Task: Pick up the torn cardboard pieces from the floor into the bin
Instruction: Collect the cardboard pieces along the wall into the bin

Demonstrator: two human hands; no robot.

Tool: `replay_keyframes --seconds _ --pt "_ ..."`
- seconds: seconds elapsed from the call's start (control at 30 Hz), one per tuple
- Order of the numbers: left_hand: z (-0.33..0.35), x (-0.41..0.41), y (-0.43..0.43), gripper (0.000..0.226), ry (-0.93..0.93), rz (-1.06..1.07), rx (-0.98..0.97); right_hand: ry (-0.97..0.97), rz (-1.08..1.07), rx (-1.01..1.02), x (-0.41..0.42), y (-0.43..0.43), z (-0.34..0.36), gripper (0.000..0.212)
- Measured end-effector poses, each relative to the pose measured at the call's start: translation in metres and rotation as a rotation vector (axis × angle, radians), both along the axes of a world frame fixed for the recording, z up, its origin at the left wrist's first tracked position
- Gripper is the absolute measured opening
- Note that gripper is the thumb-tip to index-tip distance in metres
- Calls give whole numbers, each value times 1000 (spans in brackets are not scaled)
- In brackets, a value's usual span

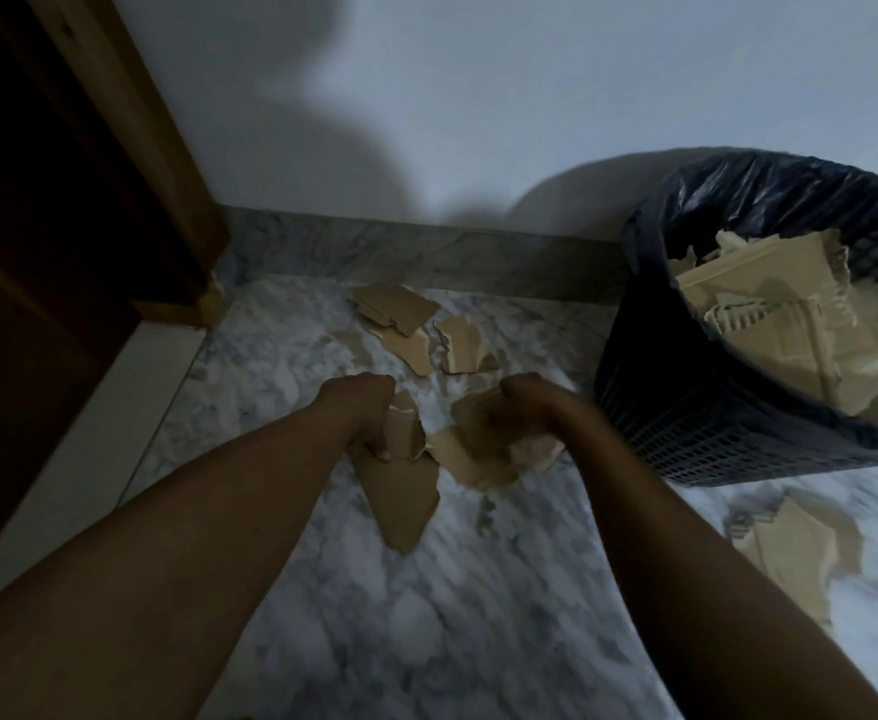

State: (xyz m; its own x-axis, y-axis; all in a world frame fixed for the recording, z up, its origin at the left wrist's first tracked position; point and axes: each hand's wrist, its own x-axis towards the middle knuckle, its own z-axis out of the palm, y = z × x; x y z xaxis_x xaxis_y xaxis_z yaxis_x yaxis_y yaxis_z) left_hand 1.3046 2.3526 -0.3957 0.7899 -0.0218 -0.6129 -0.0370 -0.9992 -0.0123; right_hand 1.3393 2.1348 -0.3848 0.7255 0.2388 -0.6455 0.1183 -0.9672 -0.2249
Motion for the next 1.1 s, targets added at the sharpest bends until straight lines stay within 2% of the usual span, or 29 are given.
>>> replay_keyframes --seconds 0.07,0.2,0.3,0.37,0.43,0.47,0.53,0.6,0.7,0.77,0.93,1.1 --pt "0 0 -1 82 -7 -2 6 -14 -79 19 -5 6 -16 49" --pt "-1 0 -1 82 -19 -1 11 -157 -237 217 3 -4 -4 40" --pt "-1 0 0 82 -8 1 13 -332 -375 403 13 -14 14 57" --pt "-2 1 0 83 -2 4 12 -336 -344 450 18 -18 24 64" --pt "-1 1 -1 84 -11 -4 16 -146 -298 420 8 -10 36 44" --pt "0 1 -2 84 -16 -11 21 -38 -244 337 1 -4 38 37" --pt "1 1 -3 83 -14 -18 31 61 -98 123 -16 9 22 40" --pt "0 2 -3 84 -10 -20 35 0 35 -22 -33 23 0 44" --pt "-2 3 -2 87 -3 -15 31 -68 42 -96 -43 37 -21 31" --pt "-2 3 -1 87 5 -26 41 -102 80 -152 -39 37 -24 38" --pt "-1 10 -4 91 -142 -291 151 -14 130 -92 -24 34 -26 46" --pt "-1 25 -10 103 -62 -401 136 -22 106 66 -23 26 -22 61"
